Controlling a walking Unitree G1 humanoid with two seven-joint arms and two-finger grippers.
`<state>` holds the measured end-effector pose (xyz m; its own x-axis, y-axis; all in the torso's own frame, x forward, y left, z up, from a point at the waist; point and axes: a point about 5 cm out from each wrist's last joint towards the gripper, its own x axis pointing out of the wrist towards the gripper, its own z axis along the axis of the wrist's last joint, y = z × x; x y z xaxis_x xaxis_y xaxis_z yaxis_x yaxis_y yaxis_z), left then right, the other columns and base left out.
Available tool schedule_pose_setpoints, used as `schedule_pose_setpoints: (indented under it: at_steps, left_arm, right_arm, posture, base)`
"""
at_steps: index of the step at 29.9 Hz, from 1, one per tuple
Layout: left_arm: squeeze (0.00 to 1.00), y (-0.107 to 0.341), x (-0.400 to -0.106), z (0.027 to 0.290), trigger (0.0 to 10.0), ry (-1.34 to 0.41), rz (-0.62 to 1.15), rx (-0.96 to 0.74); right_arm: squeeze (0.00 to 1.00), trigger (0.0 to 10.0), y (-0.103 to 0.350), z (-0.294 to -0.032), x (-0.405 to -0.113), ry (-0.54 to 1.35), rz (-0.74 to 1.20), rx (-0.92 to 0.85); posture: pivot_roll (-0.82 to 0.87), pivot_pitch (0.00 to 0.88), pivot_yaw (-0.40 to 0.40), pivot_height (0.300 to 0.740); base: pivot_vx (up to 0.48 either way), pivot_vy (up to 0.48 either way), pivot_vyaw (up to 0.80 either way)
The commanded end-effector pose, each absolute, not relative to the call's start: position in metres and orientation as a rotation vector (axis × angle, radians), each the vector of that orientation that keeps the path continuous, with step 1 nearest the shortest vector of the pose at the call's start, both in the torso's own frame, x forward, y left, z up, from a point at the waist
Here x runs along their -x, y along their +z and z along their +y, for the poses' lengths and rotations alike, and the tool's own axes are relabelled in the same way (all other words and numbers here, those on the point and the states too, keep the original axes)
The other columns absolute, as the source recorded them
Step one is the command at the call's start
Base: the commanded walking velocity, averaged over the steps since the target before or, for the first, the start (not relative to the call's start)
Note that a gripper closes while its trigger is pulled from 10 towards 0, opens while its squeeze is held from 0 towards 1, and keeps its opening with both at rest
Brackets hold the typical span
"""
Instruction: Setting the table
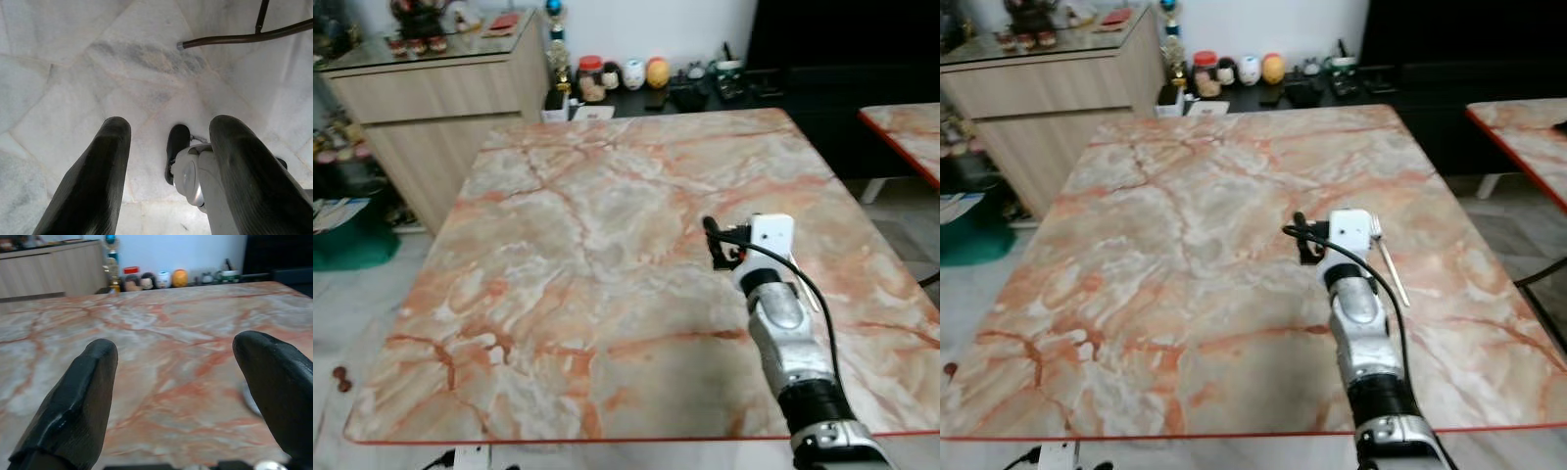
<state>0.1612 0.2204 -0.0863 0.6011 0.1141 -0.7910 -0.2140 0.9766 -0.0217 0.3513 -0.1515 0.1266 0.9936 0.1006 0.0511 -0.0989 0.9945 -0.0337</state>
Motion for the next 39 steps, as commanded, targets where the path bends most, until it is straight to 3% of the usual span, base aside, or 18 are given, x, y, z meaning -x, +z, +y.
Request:
schedule_pose_setpoints:
  at_steps: [1, 13, 36, 39]
  left_arm:
    - [0.0, -0.0867, -0.1596, 0.2223, 10.0, 0.195, 0.914, 0.114]
    - [0.0, -0.0869, -0.1592, 0.2227, 10.0, 0.196, 0.919, 0.104]
    - [0.0, -0.0874, -0.1583, 0.2226, 10.0, 0.217, 0.92, 0.121]
    - [0.0, -0.0875, -0.1582, 0.2226, 10.0, 0.217, 0.921, 0.12]
  right_arm:
    - [0.0, 10.0, 0.132, -0.1582, -0.3502, 0.08, -0.079, 0.03]
    - [0.0, 10.0, 0.1338, -0.1576, -0.3501, 0.077, -0.088, 0.032]
    - [0.0, 10.0, 0.1324, -0.154, -0.349, 0.101, -0.074, 0.004]
    - [0.0, 10.0, 0.1335, -0.1524, -0.3482, 0.119, -0.086, 0.069]
  posture:
    - [-0.09, 0.0, 0.068, 0.74]
    - [-0.09, 0.0, 0.068, 0.74]
    - [-0.09, 0.0, 0.066, 0.74]
    - [-0.09, 0.0, 0.065, 0.74]
  base:
    - [0.0, -0.368, 0.0]
    - [0.0, -0.28, 0.0]
    - [0.0, 0.0, 0.0]
    - [0.0, 0.0, 0.0]
